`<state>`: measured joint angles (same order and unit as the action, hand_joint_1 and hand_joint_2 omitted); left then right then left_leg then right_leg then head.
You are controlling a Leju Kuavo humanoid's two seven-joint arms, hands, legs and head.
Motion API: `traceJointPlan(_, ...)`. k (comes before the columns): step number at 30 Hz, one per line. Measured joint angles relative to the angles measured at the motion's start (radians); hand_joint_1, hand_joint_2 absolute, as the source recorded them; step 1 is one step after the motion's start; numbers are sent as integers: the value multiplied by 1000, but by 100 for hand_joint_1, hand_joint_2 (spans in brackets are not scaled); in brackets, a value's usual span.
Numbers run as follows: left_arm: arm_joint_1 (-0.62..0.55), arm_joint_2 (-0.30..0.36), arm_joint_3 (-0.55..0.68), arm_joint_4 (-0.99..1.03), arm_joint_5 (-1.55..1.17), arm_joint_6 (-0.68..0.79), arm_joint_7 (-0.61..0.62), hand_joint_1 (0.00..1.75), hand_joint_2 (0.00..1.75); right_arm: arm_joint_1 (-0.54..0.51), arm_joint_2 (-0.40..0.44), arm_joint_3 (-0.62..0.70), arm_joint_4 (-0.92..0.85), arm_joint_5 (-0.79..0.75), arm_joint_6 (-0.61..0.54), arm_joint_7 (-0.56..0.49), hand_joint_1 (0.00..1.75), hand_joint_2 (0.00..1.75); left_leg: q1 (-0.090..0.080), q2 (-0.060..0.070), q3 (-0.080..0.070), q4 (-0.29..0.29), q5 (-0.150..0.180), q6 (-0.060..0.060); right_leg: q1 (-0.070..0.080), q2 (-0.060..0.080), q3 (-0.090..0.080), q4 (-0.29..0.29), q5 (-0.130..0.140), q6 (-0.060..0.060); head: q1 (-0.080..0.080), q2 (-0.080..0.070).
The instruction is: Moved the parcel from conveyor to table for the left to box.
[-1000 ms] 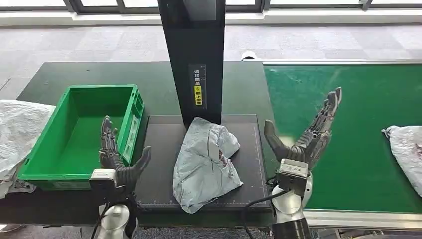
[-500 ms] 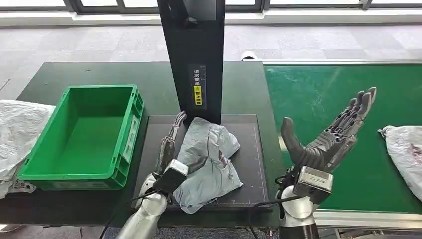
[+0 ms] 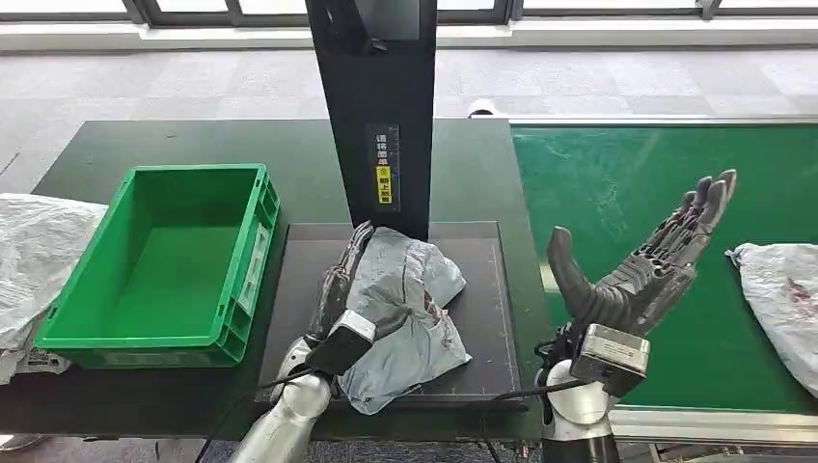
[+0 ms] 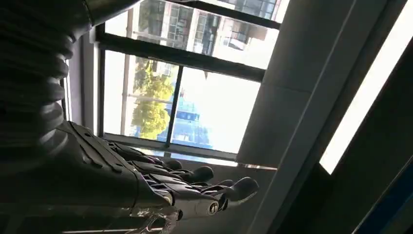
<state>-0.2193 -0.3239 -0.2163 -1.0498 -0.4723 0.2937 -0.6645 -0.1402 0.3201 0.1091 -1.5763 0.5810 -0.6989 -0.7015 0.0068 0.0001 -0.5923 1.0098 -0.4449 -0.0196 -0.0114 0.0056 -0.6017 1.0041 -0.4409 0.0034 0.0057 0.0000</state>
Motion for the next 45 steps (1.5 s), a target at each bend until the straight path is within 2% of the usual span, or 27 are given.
traceJointPlan(5,-29,-5,-15,44,-77,29,39,0,175,-1,0,3,0,-8,0,0,0,175,0,0,0,0,0,0,0,0,0,0,0,0,0,0)
traceJointPlan(10,-107,-23,-74,209,-239,137,231,0,175,-4,0,14,2,-23,0,0,0,175,0,-1,0,0,0,0,0,-1,1,0,0,0,0,0)
traceJointPlan(11,-125,-28,-85,244,-265,149,262,17,175,-5,0,18,2,-27,0,0,0,175,0,-1,0,0,0,0,0,-1,1,0,0,1,0,0)
traceJointPlan(12,-141,-32,-94,279,-289,154,288,175,175,-6,0,21,3,-29,0,0,0,175,0,-2,0,0,0,0,0,-1,1,0,0,1,0,0)
traceJointPlan(18,-217,-48,-149,447,-403,161,398,175,175,-8,0,24,11,-48,0,0,0,175,0,-3,0,0,1,1,0,-3,3,0,0,1,0,0)
traceJointPlan(23,-271,-53,-209,526,-577,197,626,175,175,-7,-1,30,9,-98,0,0,0,175,0,-5,1,0,1,2,-1,-6,5,0,0,1,0,0)
traceJointPlan(29,-304,-54,-237,569,-661,210,714,175,175,-6,-1,31,5,-105,0,0,0,175,0,-5,6,0,2,3,-1,-6,10,0,0,2,0,0)
traceJointPlan(35,-310,-50,-251,580,-819,344,891,175,175,-6,-1,31,5,-109,0,0,0,175,0,-3,7,0,2,2,-1,-4,11,0,1,2,0,0)
traceJointPlan(37,-288,-37,-248,531,-911,387,938,175,175,-6,-1,31,5,-108,0,0,0,175,0,-3,7,0,3,1,0,-3,10,0,2,1,0,0)
traceJointPlan(39,-241,-22,-215,412,-1007,395,926,175,175,-6,-1,31,6,-105,0,0,0,175,0,-2,5,0,4,1,0,-3,7,0,2,0,0,0)
traceJointPlan(45,-176,3,-113,115,-1021,404,891,175,175,-6,-1,31,6,-98,0,1,0,175,0,-3,-1,0,5,0,0,-3,2,1,3,0,0,0)
